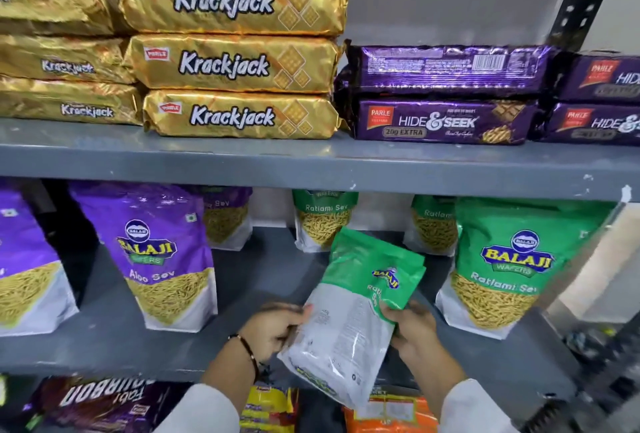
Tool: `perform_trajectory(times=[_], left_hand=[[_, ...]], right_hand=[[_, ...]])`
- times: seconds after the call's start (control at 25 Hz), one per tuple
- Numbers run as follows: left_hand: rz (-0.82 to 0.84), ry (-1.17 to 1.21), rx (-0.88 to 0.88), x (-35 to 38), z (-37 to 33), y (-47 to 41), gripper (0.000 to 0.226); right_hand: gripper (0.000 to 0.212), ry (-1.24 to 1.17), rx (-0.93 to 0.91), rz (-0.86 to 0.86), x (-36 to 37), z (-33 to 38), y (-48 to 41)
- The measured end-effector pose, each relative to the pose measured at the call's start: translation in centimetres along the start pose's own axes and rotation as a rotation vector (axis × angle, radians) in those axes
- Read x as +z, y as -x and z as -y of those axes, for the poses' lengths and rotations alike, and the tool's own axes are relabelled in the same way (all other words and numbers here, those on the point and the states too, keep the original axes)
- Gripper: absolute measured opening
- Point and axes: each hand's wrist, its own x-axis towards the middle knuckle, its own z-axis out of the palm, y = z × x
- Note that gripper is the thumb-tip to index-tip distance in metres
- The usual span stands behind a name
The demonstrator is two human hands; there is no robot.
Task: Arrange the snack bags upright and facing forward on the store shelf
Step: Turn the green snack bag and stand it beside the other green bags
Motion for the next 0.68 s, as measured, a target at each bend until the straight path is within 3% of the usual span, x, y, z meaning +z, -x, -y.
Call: perform_trajectory(times=[0.12,0.36,0.52,0.6,0.68], left_hand=[[-0.077,0.048,0.159,-0.9,0.3,0.6,0.009],[-0.250,0.093,0.421,-1.6,0.0,-1.0,0.028],[-0.271,0.113,0.434,-1.3,1.5,-1.7,0.032],[-0.270,0.124,0.438,-1.2,2.0,-1.8,0.034],[-0.246,0.140,0.439,-1.2,2.3,-1.9,0.033]], right_hand=[[0.021,0.012,-0.091,0.143,0.7,1.5,1.0],[0.030,0.071,-0.411,0.257,4.6,4.2,2.4],[0.023,0.140,-0.441,0.295,4.9,3.1,2.0],[0.025,0.118,-0.449,0.285,4.7,2.8,2.6],[0.034,0.142,-0.546,0.123,4.0,2.3,4.2]])
